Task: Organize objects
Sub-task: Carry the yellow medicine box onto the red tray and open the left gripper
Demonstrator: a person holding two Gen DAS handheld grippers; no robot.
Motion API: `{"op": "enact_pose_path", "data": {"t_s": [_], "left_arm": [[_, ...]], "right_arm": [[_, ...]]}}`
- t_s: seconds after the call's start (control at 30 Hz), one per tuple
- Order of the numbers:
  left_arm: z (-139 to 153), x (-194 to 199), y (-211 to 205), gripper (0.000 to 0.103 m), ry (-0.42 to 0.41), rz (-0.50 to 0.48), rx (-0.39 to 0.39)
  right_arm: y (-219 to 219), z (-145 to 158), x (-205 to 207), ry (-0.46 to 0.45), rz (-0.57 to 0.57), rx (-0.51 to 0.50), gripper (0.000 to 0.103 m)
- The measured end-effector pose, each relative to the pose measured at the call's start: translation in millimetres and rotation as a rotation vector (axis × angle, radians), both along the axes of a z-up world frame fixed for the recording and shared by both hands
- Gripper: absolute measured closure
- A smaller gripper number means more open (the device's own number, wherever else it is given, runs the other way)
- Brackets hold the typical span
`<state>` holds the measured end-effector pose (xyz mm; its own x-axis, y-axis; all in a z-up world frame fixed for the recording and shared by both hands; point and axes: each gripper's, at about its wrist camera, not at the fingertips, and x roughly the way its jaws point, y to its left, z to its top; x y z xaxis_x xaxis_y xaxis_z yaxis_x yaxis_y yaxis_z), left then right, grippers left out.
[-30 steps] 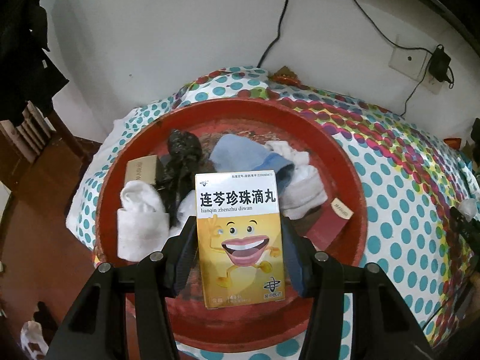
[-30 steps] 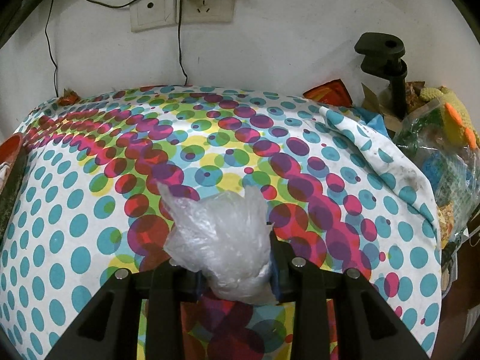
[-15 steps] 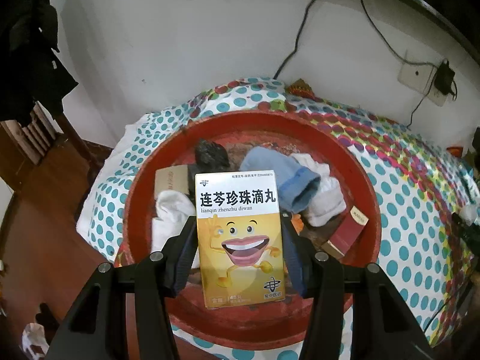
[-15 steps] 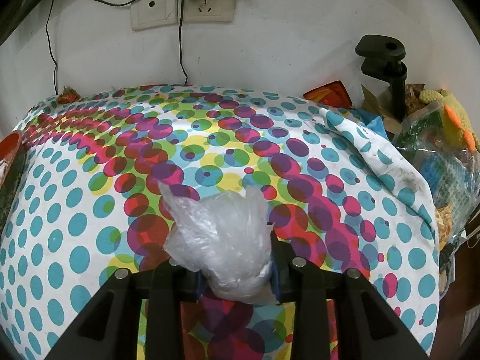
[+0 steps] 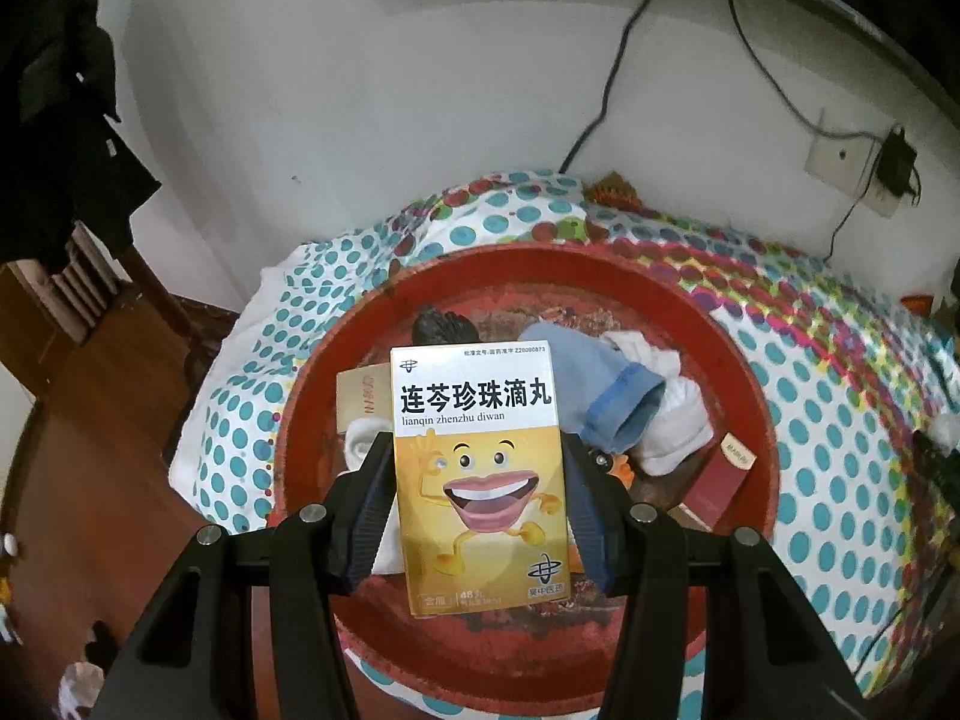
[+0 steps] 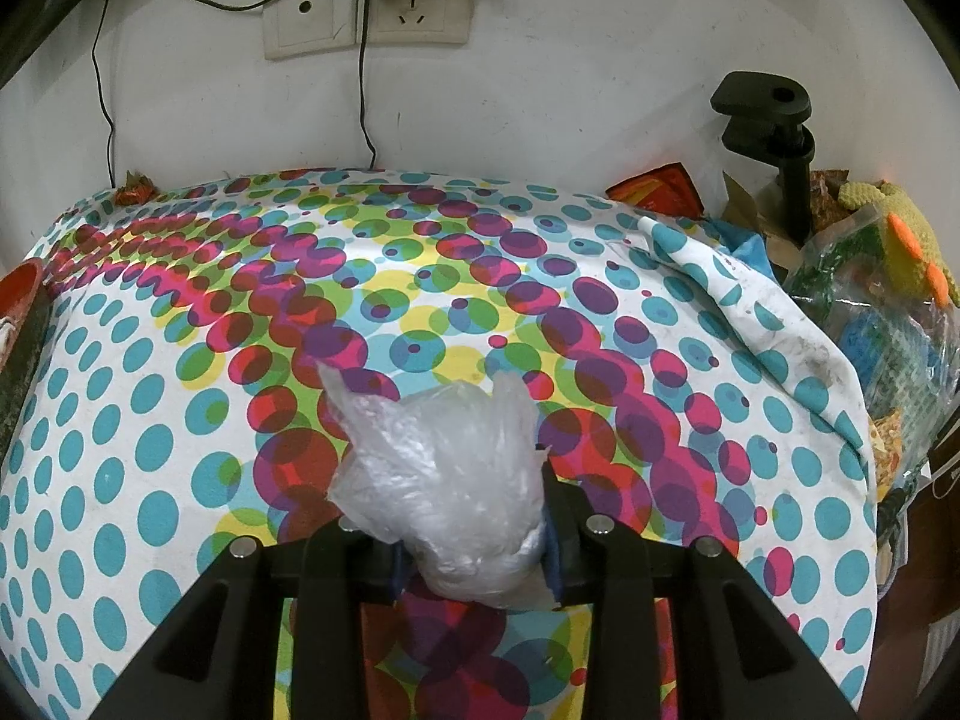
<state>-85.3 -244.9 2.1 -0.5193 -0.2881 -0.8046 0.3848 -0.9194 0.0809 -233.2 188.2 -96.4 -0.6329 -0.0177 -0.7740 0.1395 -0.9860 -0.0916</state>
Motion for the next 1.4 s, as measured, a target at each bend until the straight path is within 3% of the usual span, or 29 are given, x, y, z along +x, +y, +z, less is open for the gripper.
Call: {"op": "enact_pose_path", "data": {"t_s": [0.73,0.87,1.1,1.4], "left_arm": [[-38.6,-21.2,-10.1,0.05,-0.043,-0.003,-0.017],[-39.2,-20.1,-9.6,0.036,-0.038,-0.006,-0.031],[-33.9,-12.6,-10.0,0.026,-0.025,-0.008,-0.05],[-11.8,9.5,-4.6,0.005,0.028,0.003,-0.091]], "right_arm": [[0.5,-0.1,-0.1,-0.001,0.0,-0.004,0.069],[0.1,-0.4,0.0,-0.001,-0.001,-0.002,0.069],[-0.9,0.0,0.5,0.001,0.0,0.007,0.069],[-3.5,0.0,1.5,0.007,0.001,0.031,0.069]]}}
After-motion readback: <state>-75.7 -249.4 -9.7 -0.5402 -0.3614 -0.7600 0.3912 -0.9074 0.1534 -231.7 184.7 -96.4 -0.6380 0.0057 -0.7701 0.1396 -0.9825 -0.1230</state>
